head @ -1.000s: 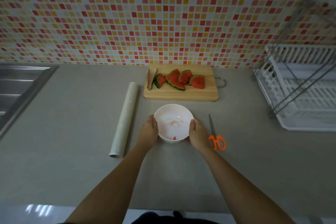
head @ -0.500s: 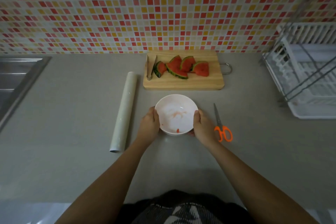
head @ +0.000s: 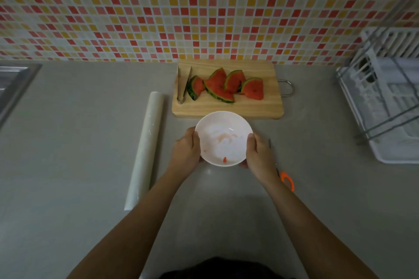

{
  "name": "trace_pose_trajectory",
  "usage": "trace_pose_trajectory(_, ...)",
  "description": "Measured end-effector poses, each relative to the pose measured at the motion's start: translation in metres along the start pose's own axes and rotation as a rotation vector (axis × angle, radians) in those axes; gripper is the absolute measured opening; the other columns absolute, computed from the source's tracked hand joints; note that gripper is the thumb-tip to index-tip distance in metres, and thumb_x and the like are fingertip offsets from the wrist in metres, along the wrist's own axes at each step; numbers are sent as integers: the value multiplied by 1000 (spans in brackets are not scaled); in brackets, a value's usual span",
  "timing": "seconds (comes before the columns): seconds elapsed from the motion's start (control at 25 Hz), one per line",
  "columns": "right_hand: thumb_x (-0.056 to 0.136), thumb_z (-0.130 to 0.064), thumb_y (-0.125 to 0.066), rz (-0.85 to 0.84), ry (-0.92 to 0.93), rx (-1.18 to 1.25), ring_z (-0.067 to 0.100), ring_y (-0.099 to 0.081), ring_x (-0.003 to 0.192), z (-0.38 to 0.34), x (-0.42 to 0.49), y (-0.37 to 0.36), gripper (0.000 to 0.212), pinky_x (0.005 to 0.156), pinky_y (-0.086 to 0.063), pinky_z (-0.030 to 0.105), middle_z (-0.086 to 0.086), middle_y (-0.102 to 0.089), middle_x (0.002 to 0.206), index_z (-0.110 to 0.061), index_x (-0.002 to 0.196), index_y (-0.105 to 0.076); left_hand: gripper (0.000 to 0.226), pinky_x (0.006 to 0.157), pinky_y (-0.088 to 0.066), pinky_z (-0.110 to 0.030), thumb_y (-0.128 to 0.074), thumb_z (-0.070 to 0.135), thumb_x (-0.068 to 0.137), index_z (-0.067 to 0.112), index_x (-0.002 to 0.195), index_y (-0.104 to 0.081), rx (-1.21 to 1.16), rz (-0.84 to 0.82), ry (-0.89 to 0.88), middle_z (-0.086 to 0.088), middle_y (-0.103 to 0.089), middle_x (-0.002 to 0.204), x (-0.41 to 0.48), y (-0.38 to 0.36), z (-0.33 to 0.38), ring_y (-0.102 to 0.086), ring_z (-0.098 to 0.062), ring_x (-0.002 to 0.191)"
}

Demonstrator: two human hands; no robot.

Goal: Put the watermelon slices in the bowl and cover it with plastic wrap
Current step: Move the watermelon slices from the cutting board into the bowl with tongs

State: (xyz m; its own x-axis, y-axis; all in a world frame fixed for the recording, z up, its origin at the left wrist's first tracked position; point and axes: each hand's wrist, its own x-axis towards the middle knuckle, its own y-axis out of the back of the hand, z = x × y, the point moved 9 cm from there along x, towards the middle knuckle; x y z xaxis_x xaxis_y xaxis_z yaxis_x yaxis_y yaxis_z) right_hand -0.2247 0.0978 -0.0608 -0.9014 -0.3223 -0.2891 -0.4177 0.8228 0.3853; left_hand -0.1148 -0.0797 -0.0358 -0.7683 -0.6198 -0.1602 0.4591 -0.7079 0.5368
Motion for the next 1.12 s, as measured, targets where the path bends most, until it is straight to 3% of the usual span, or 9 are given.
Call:
trace_pose_trajectory(0.16,99,-29,-31,15,-44,29,12,-59,75,0,17,1,34,45,-56,30,-3,-58,86,-15,117,-57,38,74,-58,-47,-28,29,103,10,126,-52,0,-17,33,-13,-65,96,21,-6,1,-66,-33,85)
trace_pose_trajectory(0.32,99,-30,-34,20,-76,91,6,-57,77,4,25,1,32,39,-51,21,-16,-56,85,-18,116,-58,35,73,-48,-35,-30,32,101,15,119,-54,46,37,28,-14,-66,97,39,3,7,-63,-33,87)
trace_pose_trajectory(0.44,98,-32,-35,20,-68,98,6,-58,78,6,27,2,31,40,-51,22,-19,-57,85,-21,116,-58,33,74,-39,-35,-41,23,97,4,122,-52,292,219,-26,-23,-62,108,85,35,23,-58,-39,97)
trace_pose_trajectory(0.52,98,-32,-35,16,-61,90,6,-58,79,7,27,0,29,40,-52,23,-20,-57,85,-24,114,-58,37,80,-36,-37,-42,17,95,-3,127,-46,563,176,-26,-25,-57,116,120,40,30,-53,-40,103)
trace_pose_trajectory(0.64,98,-34,-35,22,-62,69,6,-57,78,9,25,-1,26,44,-55,29,-20,-55,84,-29,111,-57,38,95,-33,-42,-37,12,96,-6,129,-37,773,60,72,-26,-48,124,144,29,21,-46,-40,113)
trace_pose_trajectory(0.76,97,-35,-34,43,-43,9,6,-57,76,8,27,0,32,60,-60,45,-23,-53,80,-24,115,-58,39,96,-36,-40,-35,7,95,-5,132,-32,830,59,84,-22,-44,128,151,24,19,-44,-36,116)
trace_pose_trajectory(0.96,95,-39,-32,20,-30,9,13,-63,87,8,27,-2,32,66,-60,48,-13,-63,89,-29,110,-58,35,87,-40,-39,-38,3,97,-10,129,-33,431,145,133,-31,-40,130,153,44,20,-47,-43,108)
trace_pose_trajectory(1.04,95,-39,-32,24,-40,23,12,-63,85,7,27,-1,28,66,-60,48,-16,-61,86,-33,105,-58,18,72,-49,-34,-37,8,97,-4,107,-47,8,161,170,-23,-53,104,149,49,20,-58,-32,86)
trace_pose_trajectory(1.12,96,-37,-34,23,-54,52,5,-63,77,6,25,-1,24,58,-60,43,-18,-59,82,-39,97,-58,22,50,-45,-21,-31,7,95,1,86,-50,-579,58,283,-12,-53,78,141,39,26,-54,-15,62)
